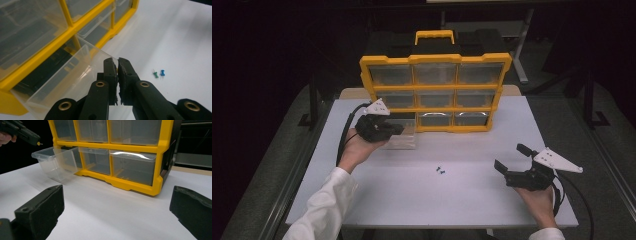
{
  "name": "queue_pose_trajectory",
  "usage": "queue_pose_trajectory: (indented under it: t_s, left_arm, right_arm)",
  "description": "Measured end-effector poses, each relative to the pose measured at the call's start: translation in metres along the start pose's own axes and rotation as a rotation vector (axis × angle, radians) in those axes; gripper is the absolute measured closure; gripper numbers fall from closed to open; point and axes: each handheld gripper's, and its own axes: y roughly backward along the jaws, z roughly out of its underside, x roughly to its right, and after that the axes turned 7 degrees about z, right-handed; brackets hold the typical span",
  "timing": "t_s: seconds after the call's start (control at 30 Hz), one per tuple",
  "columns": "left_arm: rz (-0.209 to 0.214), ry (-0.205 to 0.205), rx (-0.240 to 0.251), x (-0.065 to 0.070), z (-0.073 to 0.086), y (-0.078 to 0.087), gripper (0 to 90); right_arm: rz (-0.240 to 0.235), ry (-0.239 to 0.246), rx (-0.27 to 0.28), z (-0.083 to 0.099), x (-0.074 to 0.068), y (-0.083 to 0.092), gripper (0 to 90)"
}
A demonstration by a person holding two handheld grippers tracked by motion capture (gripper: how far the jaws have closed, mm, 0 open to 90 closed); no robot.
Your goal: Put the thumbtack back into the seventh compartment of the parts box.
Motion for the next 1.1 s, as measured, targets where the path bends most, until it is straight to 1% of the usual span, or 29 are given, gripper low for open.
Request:
queue_pose_trajectory:
  t_s: [0.23, 0.33, 0.5, 0.53, 0.63, 0.67, 0.7, 0.73, 0.8, 0.83, 0.9, 0.93, 0.97, 1.03, 1.1]
  left_arm:
    - [-0.012, 0.015, 0.016, -0.009, -0.002, 0.002, 85.7]
    - [-0.03, 0.024, 0.018, -0.014, -0.001, 0.001, 85.7]
    - [-0.044, 0.053, 0.032, -0.024, 0.001, -0.001, 85.6]
    - [-0.044, 0.058, 0.04, -0.026, 0.001, -0.001, 85.6]
    - [-0.071, 0.083, 0.076, -0.029, 0.003, 0.001, 84.3]
    - [-0.078, 0.101, 0.093, -0.031, 0.003, 0.002, 79.4]
    - [-0.085, 0.12, 0.112, -0.032, 0.003, 0.003, 69.8]
    - [-0.087, 0.137, 0.125, -0.033, 0.003, 0.004, 62.0]
    - [-0.079, 0.193, 0.161, -0.035, 0.003, 0.008, 50.7]
    - [-0.07, 0.207, 0.175, -0.036, 0.004, 0.009, 44.7]
    - [-0.071, 0.207, 0.178, -0.034, 0.003, 0.011, 36.8]
    - [-0.071, 0.205, 0.174, -0.033, 0.003, 0.011, 30.0]
    - [-0.075, 0.205, 0.168, -0.031, 0.002, 0.01, 25.5]
    - [-0.103, 0.189, 0.154, -0.025, 0.0, 0.009, 14.8]
    - [-0.139, 0.172, 0.127, -0.019, -0.003, 0.006, 3.6]
  right_arm:
    - [0.004, 0.001, -0.001, 0.001, 0.001, 0.0, 0.0]
    - [0.004, 0.0, -0.001, 0.001, 0.002, 0.0, 0.0]
    - [0.004, 0.002, -0.001, 0.001, 0.001, 0.0, 0.0]
    - [0.004, 0.001, -0.002, 0.001, 0.001, 0.0, 0.0]
    - [0.004, 0.001, -0.002, 0.001, 0.002, 0.0, 0.0]
    - [0.003, 0.001, -0.003, 0.001, 0.001, 0.0, 0.0]
    - [0.002, 0.001, -0.005, 0.001, 0.001, 0.0, 0.0]
    - [0.002, 0.003, -0.006, 0.001, 0.001, 0.0, 0.0]
    - [0.002, 0.002, -0.008, 0.001, 0.001, 0.0, 0.0]
    - [0.003, 0.002, -0.009, 0.001, 0.001, 0.0, 0.0]
    - [0.005, -0.001, -0.009, 0.001, 0.001, 0.0, 0.0]
    - [0.007, -0.002, -0.011, 0.001, 0.001, 0.0, 0.0]
    - [0.008, -0.001, -0.011, 0.001, 0.001, -0.001, 0.0]
    - [0.009, -0.001, -0.009, 0.001, 0.002, 0.0, 0.0]
    - [0.009, -0.001, -0.009, 0.001, 0.002, 0.0, 0.0]
